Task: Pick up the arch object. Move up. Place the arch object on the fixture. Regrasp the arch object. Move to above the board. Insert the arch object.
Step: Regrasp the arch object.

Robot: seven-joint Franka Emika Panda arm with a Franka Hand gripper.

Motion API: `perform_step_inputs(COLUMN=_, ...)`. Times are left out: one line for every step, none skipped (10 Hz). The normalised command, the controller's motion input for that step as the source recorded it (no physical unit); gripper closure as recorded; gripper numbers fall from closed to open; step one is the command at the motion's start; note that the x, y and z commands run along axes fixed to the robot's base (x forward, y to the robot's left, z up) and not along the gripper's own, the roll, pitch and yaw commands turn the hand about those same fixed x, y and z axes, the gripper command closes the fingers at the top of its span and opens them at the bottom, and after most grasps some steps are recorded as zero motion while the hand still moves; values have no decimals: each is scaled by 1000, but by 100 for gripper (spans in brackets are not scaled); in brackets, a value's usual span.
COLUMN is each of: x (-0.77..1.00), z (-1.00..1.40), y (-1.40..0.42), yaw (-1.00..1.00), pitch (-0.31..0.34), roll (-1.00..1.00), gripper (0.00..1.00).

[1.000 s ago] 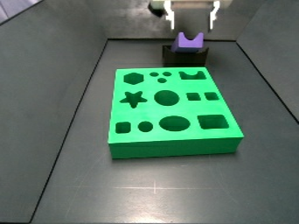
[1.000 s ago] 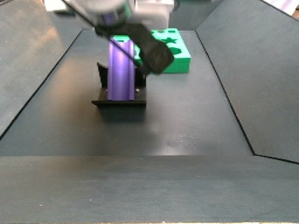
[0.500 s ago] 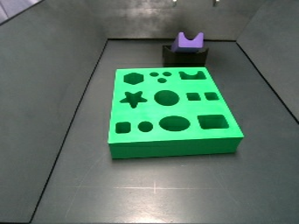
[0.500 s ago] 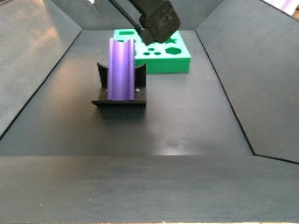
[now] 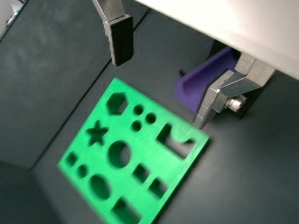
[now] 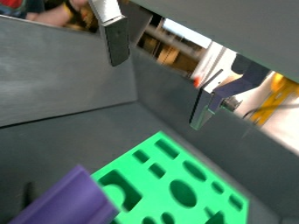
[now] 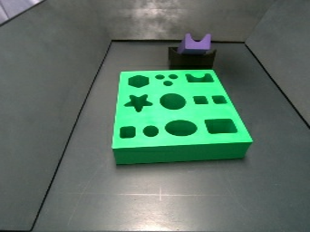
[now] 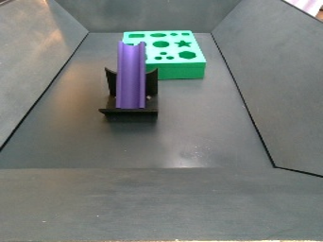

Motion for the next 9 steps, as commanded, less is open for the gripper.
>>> perform_step_inputs(x=4, z=32, y=-44, yaw=43, pitch=59, roll=1000, gripper=0)
perform_step_inputs(x=-1, z=23, y=-35, yaw=43, pitch=58, roll=1000, gripper=0)
perform_step_inputs(x=-1, z=6, y=-27, yaw=42, pitch=56, roll=1000, gripper=0)
perform_step_inputs(x=2, z=4, y=-24, yaw=42, pitch=54, roll=1000, gripper=0)
perform_step_inputs(x=5, z=6, y=-22, yaw=43, pitch=52, roll=1000, gripper=0)
perform_step_inputs(x=7, z=12, y=-16, yaw=44, pitch=52, roll=1000, gripper=0)
perform_step_inputs(x=8, z=11, y=-18, yaw=44, pitch=52, roll=1000, gripper=0)
perform_step_inputs(x=8, z=15, y=-20, yaw=46, pitch=56, roll=1000, gripper=0)
perform_step_inputs(x=8, z=14, y=-16, yaw=47, pitch=62, roll=1000, gripper=0)
